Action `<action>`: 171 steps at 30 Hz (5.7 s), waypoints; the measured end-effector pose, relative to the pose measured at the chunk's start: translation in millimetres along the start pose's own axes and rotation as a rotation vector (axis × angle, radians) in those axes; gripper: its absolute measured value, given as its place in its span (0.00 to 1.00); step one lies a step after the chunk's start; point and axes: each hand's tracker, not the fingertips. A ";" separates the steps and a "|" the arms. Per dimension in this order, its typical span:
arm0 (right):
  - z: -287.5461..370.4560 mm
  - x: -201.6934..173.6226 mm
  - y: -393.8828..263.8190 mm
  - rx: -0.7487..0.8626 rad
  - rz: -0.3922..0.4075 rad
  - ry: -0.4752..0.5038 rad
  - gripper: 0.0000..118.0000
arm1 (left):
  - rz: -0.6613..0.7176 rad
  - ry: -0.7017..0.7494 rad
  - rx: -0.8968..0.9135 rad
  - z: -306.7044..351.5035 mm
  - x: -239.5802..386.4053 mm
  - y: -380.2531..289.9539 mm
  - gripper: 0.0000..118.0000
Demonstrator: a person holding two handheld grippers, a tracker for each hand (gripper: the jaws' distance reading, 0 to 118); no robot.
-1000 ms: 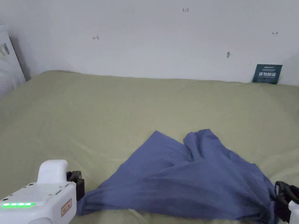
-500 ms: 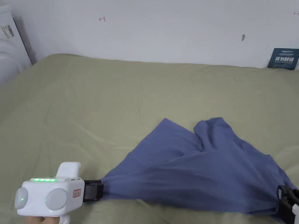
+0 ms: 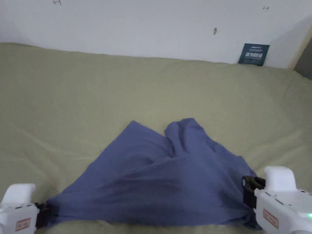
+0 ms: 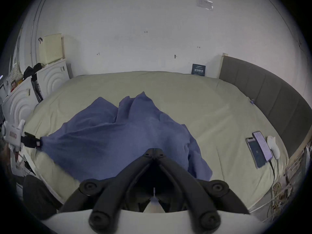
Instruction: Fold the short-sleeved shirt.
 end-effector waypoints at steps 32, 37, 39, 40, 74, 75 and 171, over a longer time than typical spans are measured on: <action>-243.4 20.3 111.3 -0.424 0.110 0.139 0.02 | -0.032 -0.004 -0.025 -8.7 11.9 13.5 0.01; -179.5 30.1 129.0 -0.326 0.137 0.154 0.02 | -0.027 0.020 0.024 16.6 17.5 21.9 0.01; -132.6 27.5 145.9 -0.257 0.130 0.163 0.02 | -0.008 0.020 0.088 38.4 19.7 32.9 0.01; -110.1 29.3 154.3 -0.220 0.123 0.166 0.02 | 0.001 0.008 0.112 52.1 22.9 39.0 0.01; 150.0 44.7 330.0 0.368 0.002 0.035 0.02 | -0.020 0.169 0.598 294.0 86.3 315.8 0.01; 145.0 44.3 337.2 0.369 0.005 0.033 0.02 | -0.019 0.167 0.605 292.6 86.7 321.1 0.01; 76.6 50.3 -73.0 -0.133 -0.092 0.105 0.44 | 0.046 0.083 0.209 84.1 -5.6 -32.8 0.33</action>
